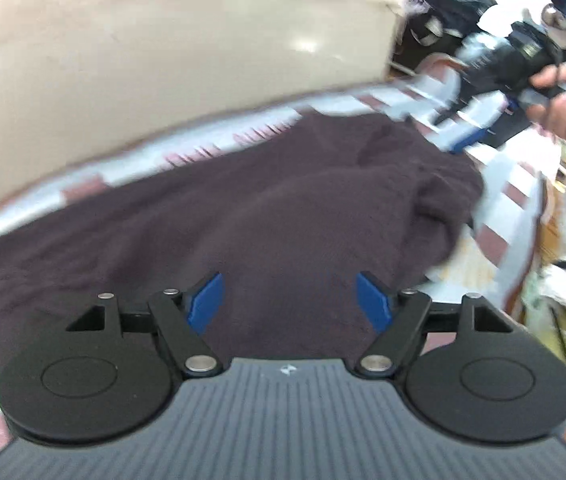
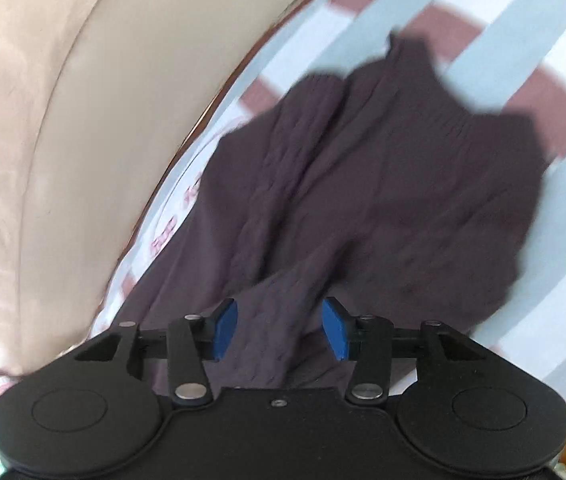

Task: Fold clothes

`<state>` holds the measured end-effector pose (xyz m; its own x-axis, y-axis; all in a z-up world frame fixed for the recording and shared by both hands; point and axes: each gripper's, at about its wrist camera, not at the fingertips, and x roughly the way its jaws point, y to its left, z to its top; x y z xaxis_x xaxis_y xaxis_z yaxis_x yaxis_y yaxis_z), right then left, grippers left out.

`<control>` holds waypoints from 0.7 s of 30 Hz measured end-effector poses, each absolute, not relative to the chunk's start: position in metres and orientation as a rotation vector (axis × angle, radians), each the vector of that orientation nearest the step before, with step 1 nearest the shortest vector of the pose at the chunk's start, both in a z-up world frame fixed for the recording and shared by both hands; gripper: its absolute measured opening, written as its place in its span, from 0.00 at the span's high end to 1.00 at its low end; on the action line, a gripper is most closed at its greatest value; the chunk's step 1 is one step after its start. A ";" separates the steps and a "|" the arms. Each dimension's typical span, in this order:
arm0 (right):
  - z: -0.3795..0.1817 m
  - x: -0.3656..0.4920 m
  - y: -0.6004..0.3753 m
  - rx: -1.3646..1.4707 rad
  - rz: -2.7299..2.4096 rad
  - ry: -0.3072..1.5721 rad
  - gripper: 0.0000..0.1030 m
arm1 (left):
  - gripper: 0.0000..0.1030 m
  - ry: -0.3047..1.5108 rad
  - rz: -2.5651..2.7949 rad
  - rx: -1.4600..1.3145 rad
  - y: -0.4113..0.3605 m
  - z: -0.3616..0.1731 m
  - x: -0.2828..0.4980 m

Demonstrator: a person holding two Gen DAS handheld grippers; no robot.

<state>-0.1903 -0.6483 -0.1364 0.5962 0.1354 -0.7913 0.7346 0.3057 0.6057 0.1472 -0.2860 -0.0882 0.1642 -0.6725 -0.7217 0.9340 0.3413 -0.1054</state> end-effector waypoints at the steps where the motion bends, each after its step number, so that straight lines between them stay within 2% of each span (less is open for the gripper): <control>1: -0.139 -0.185 -0.645 1.210 -0.458 0.906 0.49 | 0.29 0.798 -1.197 0.424 -0.291 -0.093 0.146; 7: -0.159 -0.148 -0.634 0.962 -0.410 1.144 0.49 | 0.29 0.926 -1.169 0.386 -0.292 -0.123 0.148; 9: -0.171 -0.131 -0.625 0.863 -0.379 1.262 0.49 | 0.28 0.891 -1.195 0.463 -0.295 -0.126 0.136; 12: -0.184 -0.103 -0.605 0.637 -0.354 1.400 0.48 | 0.17 0.821 -1.255 0.590 -0.300 -0.133 0.114; 16: -0.189 -0.087 -0.597 0.506 -0.346 1.427 0.48 | 0.18 0.746 -1.194 0.733 -0.311 -0.145 0.102; 17: -0.189 -0.088 -0.600 0.519 -0.347 1.422 0.48 | 0.21 0.724 -1.174 0.758 -0.311 -0.147 0.102; 19: -0.189 -0.092 -0.611 0.569 -0.368 1.401 0.48 | 0.44 0.713 -1.121 0.758 -0.308 -0.147 0.109; 20: -0.189 -0.094 -0.617 0.591 -0.382 1.391 0.48 | 0.49 0.729 -1.109 0.728 -0.305 -0.146 0.115; 21: -0.189 -0.096 -0.623 0.609 -0.393 1.380 0.48 | 0.66 0.744 -1.097 0.698 -0.303 -0.144 0.120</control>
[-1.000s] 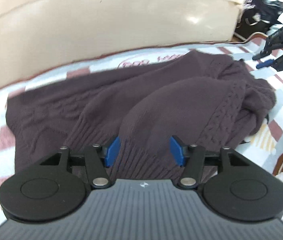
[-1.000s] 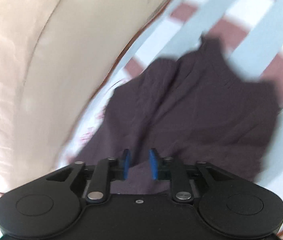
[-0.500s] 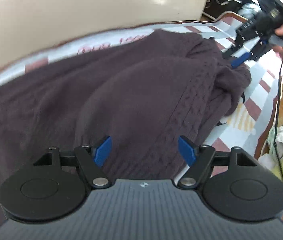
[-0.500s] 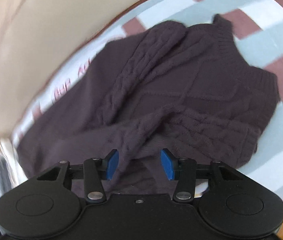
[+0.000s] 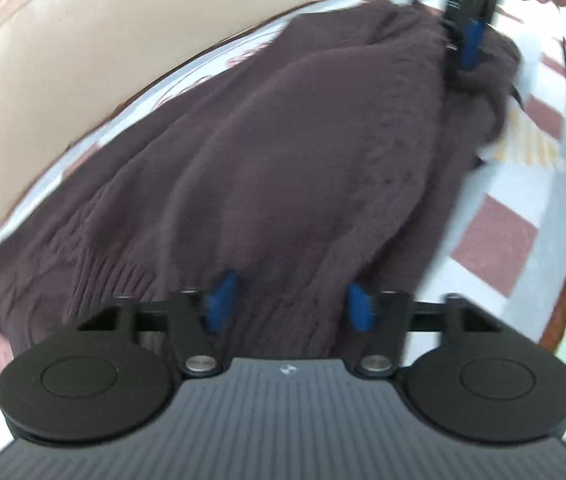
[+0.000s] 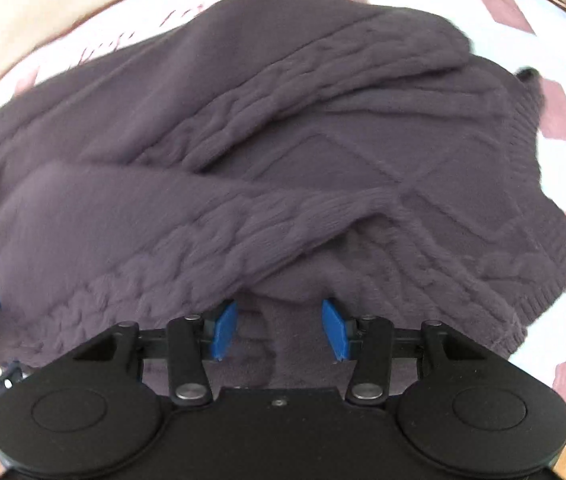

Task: Fold clothes

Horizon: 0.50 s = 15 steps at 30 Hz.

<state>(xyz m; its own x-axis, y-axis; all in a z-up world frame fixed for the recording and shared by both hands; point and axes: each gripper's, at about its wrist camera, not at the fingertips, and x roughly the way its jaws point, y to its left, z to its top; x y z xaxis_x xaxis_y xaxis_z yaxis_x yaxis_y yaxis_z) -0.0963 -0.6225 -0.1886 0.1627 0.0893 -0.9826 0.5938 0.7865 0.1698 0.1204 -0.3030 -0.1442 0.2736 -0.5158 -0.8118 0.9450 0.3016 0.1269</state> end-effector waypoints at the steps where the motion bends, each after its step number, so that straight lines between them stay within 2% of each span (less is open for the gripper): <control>1: -0.188 -0.099 -0.628 0.625 -0.403 1.368 0.48 | 0.83 0.757 -1.086 0.670 -0.301 -0.142 0.126; 2: -0.188 -0.102 -0.633 0.643 -0.409 1.358 0.48 | 0.89 0.749 -1.077 0.661 -0.301 -0.139 0.129; 4: -0.188 -0.106 -0.641 0.684 -0.422 1.343 0.48 | 0.92 0.729 -1.061 0.643 -0.302 -0.130 0.136; 7: -0.186 -0.110 -0.649 0.716 -0.428 1.317 0.48 | 0.92 0.628 -1.033 0.601 -0.314 -0.093 0.164; 11: -0.185 -0.114 -0.661 0.750 -0.448 1.286 0.48 | 0.91 0.598 -0.981 0.434 -0.327 -0.053 0.224; 14: -0.189 -0.121 -0.666 0.760 -0.496 1.293 0.48 | 0.85 0.597 -0.933 0.365 -0.347 -0.051 0.260; 15: -0.191 -0.122 -0.667 0.754 -0.505 1.301 0.48 | 0.79 0.610 -0.914 0.364 -0.356 -0.054 0.268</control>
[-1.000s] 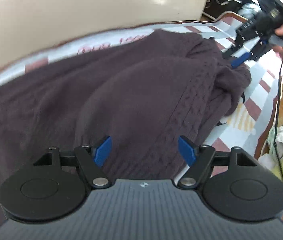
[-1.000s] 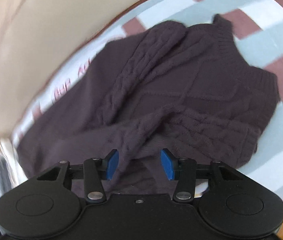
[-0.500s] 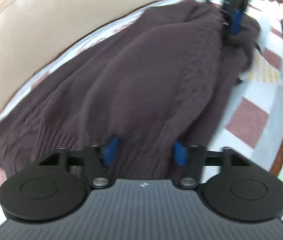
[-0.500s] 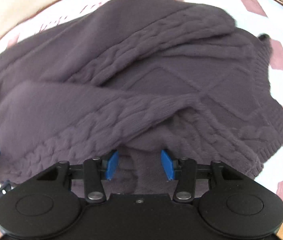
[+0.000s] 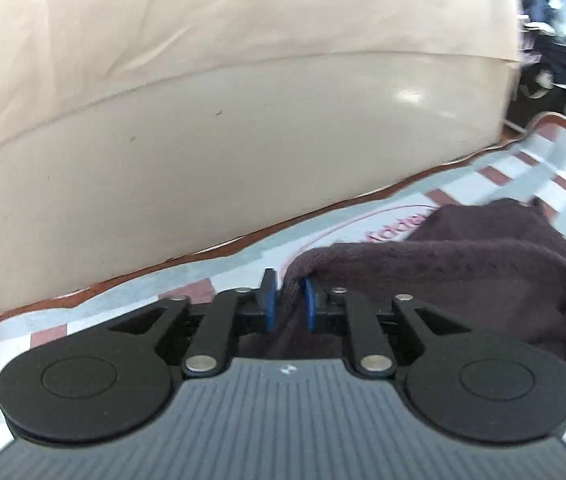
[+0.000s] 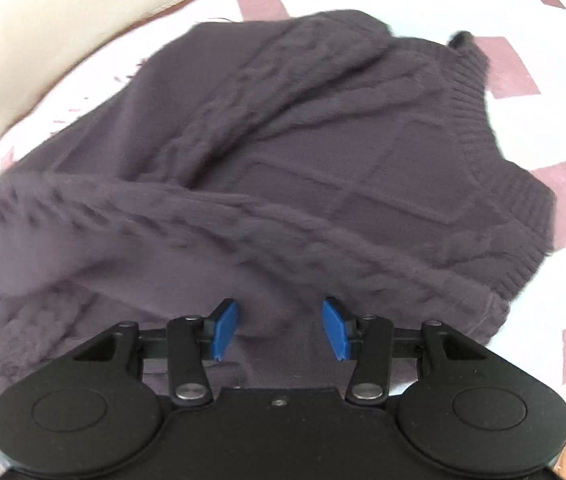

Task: Fold clothes

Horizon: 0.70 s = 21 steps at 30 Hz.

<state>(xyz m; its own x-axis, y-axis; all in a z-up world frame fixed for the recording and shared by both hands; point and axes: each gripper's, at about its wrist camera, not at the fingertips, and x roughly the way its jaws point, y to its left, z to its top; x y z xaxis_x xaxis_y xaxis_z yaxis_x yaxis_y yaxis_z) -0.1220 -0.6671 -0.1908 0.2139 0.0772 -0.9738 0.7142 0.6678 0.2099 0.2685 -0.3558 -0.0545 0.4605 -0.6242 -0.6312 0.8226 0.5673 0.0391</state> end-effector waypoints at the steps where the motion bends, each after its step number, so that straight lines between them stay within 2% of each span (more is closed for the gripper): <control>1: -0.193 -0.123 -0.668 0.750 -0.512 1.307 0.48 | 0.72 0.612 -0.897 0.379 -0.360 -0.059 0.272; 2: -0.195 -0.123 -0.670 0.754 -0.512 1.309 0.48 | 0.66 0.596 -0.864 0.390 -0.362 -0.065 0.274; 4: -0.197 -0.123 -0.674 0.758 -0.521 1.309 0.48 | 0.44 0.562 -0.792 0.374 -0.353 -0.076 0.277; 6: -0.192 -0.123 -0.677 0.739 -0.533 1.280 0.48 | 0.39 0.577 -0.741 0.283 -0.331 -0.087 0.282; 10: -0.178 -0.115 -0.676 0.687 -0.486 1.187 0.48 | 0.39 0.827 -0.746 -0.085 -0.275 -0.109 0.311; 13: -0.180 -0.106 -0.667 0.668 -0.443 1.186 0.48 | 0.39 0.995 -0.788 -0.293 -0.262 -0.121 0.330; 20: -0.179 -0.108 -0.636 0.619 -0.424 1.197 0.48 | 0.38 1.106 -0.864 -0.203 -0.292 -0.153 0.316; 21: -0.174 -0.112 -0.636 0.633 -0.431 1.175 0.48 | 0.33 1.107 -0.870 -0.190 -0.298 -0.157 0.315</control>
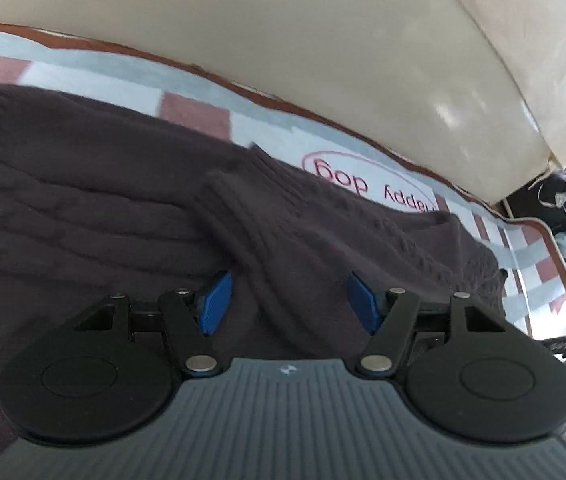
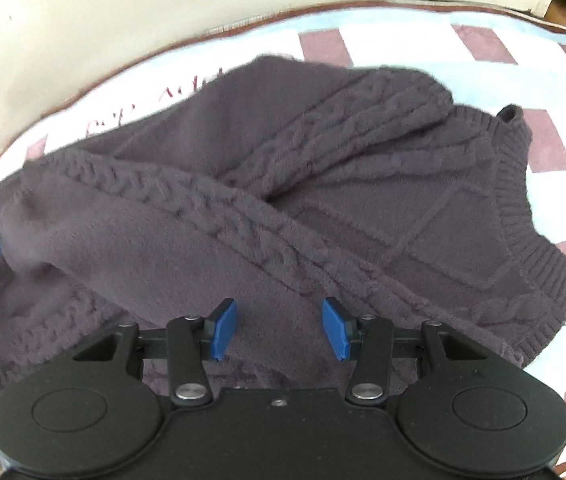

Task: Fold clothes

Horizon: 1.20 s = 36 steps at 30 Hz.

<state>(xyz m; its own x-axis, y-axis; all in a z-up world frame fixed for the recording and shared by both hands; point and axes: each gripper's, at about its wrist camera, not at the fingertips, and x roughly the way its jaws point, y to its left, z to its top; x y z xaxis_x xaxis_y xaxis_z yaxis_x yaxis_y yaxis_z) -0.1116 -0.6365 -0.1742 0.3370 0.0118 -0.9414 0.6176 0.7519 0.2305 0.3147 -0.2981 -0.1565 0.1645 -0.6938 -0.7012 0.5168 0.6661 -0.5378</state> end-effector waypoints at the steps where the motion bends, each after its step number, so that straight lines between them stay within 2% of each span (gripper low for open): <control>1: -0.169 -0.115 -0.637 0.646 -0.438 1.153 0.48 | 0.25 1.078 -0.858 -0.159 -0.306 -0.157 0.315; 3: -0.159 -0.127 -0.638 0.708 -0.460 1.097 0.48 | 0.21 1.004 -0.850 -0.087 -0.321 -0.158 0.315; 4: -0.154 -0.135 -0.638 0.763 -0.462 1.056 0.48 | 0.31 0.964 -0.855 -0.051 -0.330 -0.160 0.315; 5: -0.149 -0.142 -0.635 0.813 -0.461 1.025 0.48 | 0.50 0.942 -0.861 -0.033 -0.335 -0.158 0.316; 6: -0.148 -0.146 -0.633 0.857 -0.470 0.999 0.48 | 0.87 0.919 -0.867 -0.015 -0.340 -0.156 0.318; 7: -0.149 -0.150 -0.628 0.891 -0.480 0.980 0.48 | 0.87 0.890 -0.871 -0.001 -0.345 -0.152 0.318; 10: -0.152 -0.155 -0.612 0.928 -0.470 0.975 0.48 | 0.87 0.623 -0.878 -0.167 -0.323 -0.102 0.298; 12: -0.151 -0.159 -0.605 0.911 -0.477 0.977 0.48 | 0.87 0.615 -0.844 -0.223 -0.315 -0.078 0.294; 14: -0.148 -0.161 -0.603 0.885 -0.495 0.967 0.48 | 0.83 0.658 -0.811 -0.247 -0.313 -0.082 0.302; 15: -0.146 -0.161 -0.604 0.871 -0.507 0.959 0.48 | 0.75 0.696 -0.787 -0.245 -0.313 -0.089 0.309; 16: -0.145 -0.160 -0.605 0.852 -0.522 0.956 0.48 | 0.58 0.771 -0.747 -0.232 -0.315 -0.104 0.317; 17: -0.144 -0.159 -0.605 0.834 -0.537 0.958 0.48 | 0.54 0.871 -0.701 -0.233 -0.314 -0.122 0.325; 19: -0.146 -0.156 -0.605 0.800 -0.571 0.992 0.48 | 0.53 1.053 -0.639 -0.257 -0.310 -0.156 0.335; 22: -0.144 -0.154 -0.608 0.759 -0.607 1.021 0.49 | 0.53 1.157 -0.616 -0.296 -0.296 -0.175 0.331; 26: -0.116 -0.179 -0.635 0.699 -0.761 0.866 0.49 | 0.51 1.096 -0.632 -0.227 -0.287 -0.150 0.308; 29: -0.114 -0.197 -0.643 0.625 -0.875 0.852 0.49 | 0.49 1.065 -0.710 -0.238 -0.282 -0.133 0.287; 36: -0.131 -0.213 -0.657 0.835 -0.831 0.848 0.47 | 0.49 1.045 -0.976 -0.184 -0.340 -0.137 0.223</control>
